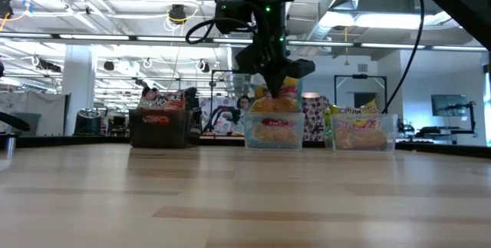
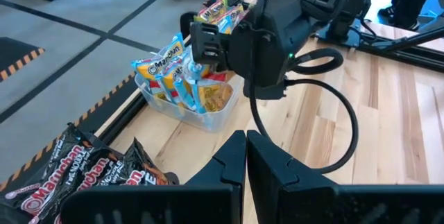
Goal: Sort Maruchan noodles
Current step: Put the blue noodle pack into the left transparent bin
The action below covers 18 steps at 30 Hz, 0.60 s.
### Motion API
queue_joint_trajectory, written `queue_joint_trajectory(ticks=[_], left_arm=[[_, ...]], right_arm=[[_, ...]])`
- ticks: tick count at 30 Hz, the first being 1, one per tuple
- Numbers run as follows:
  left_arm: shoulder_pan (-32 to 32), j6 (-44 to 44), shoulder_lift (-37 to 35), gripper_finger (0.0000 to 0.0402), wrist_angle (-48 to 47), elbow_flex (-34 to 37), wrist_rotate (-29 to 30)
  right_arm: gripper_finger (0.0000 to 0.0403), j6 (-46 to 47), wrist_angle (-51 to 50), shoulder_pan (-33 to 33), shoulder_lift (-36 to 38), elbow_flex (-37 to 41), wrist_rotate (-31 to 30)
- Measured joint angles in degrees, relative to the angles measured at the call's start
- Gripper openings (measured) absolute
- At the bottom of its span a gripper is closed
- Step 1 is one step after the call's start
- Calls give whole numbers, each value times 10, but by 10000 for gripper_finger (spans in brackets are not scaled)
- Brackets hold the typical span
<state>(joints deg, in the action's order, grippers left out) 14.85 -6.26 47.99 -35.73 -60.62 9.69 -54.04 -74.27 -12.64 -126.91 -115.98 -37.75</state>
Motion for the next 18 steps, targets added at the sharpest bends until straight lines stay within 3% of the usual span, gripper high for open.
queue_joint_trajectory(ticks=[5, 18], left_arm=[[0, 0, 0, 0, 0, 0, 0], [0, 0, 0, 0, 0, 0, 0]], right_arm=[[9, -16, -32, -3, -2, 0, 1], [30, -18, 16, 9, -29, 0, -38]])
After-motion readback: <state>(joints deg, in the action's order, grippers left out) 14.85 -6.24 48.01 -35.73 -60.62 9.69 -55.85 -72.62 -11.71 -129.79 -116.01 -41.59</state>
